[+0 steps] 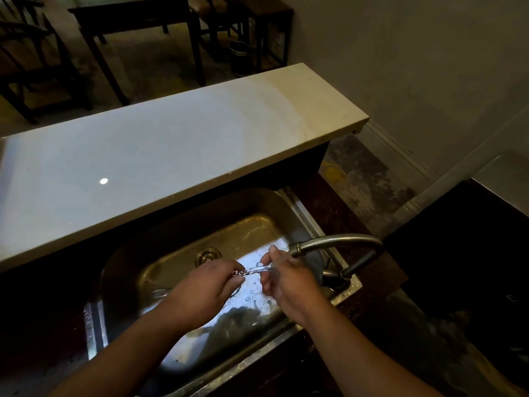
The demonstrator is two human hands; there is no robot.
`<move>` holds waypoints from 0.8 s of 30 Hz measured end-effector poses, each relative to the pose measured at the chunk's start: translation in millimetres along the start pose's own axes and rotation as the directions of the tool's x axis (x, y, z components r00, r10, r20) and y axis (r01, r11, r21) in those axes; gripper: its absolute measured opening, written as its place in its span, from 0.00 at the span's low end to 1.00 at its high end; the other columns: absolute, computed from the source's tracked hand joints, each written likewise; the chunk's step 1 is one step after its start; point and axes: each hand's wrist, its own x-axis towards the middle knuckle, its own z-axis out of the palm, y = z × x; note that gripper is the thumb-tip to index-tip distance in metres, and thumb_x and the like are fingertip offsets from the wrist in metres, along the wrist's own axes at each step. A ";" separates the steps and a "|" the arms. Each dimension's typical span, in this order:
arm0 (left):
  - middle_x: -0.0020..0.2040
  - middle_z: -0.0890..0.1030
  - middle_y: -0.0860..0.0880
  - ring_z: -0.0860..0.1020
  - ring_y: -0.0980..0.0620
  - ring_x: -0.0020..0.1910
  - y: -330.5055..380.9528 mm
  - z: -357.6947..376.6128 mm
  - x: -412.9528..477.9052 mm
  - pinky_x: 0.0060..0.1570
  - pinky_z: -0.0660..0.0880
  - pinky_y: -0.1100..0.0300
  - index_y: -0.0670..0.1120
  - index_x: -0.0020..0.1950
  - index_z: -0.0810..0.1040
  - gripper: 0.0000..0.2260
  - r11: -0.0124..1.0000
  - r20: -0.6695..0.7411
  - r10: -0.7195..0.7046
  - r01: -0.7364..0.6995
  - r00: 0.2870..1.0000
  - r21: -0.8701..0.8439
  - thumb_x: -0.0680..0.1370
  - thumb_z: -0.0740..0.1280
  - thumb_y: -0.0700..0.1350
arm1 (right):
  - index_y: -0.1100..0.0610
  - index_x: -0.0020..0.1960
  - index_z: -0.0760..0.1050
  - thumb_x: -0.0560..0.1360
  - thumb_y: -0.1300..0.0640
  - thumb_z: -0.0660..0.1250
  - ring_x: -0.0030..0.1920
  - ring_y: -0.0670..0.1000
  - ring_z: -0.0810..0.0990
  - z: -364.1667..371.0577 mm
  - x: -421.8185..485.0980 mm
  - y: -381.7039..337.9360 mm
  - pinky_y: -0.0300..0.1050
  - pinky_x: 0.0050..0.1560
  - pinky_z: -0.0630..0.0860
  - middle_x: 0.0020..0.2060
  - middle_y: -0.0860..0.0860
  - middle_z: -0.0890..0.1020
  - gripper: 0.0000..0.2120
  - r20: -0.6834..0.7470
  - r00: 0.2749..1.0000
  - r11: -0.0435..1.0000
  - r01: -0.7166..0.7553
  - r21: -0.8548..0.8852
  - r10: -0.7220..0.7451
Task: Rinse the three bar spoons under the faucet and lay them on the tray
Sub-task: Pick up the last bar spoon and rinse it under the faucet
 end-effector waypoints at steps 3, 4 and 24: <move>0.42 0.76 0.57 0.73 0.57 0.41 -1.4 1.5 4.0 0.41 0.69 0.57 0.53 0.49 0.75 0.14 0.999 -0.004 -0.016 0.016 1.000 0.030 0.84 0.55 0.58 | 0.56 0.46 0.82 0.81 0.46 0.68 0.32 0.50 0.80 3.2 -3.7 2.8 0.43 0.34 0.77 0.33 0.54 0.82 0.14 0.077 0.997 1.000 0.017 0.021 -0.018; 0.41 0.75 0.57 0.72 0.57 0.40 -2.5 1.9 5.2 0.39 0.68 0.57 0.53 0.48 0.74 0.13 1.000 -0.014 -0.019 0.020 1.000 0.024 0.84 0.56 0.57 | 0.56 0.47 0.82 0.81 0.48 0.68 0.33 0.51 0.81 3.8 -4.4 2.5 0.44 0.35 0.77 0.34 0.55 0.83 0.12 0.101 0.995 1.000 0.015 0.026 -0.018; 0.41 0.75 0.58 0.75 0.55 0.41 -25.3 5.9 -7.2 0.41 0.74 0.55 0.56 0.48 0.72 0.15 0.997 0.005 -0.050 0.050 0.999 0.054 0.82 0.53 0.64 | 0.61 0.55 0.80 0.84 0.53 0.62 0.29 0.49 0.77 -10.8 2.5 -1.1 0.43 0.32 0.74 0.32 0.56 0.82 0.13 0.035 0.994 0.994 -0.106 0.012 0.105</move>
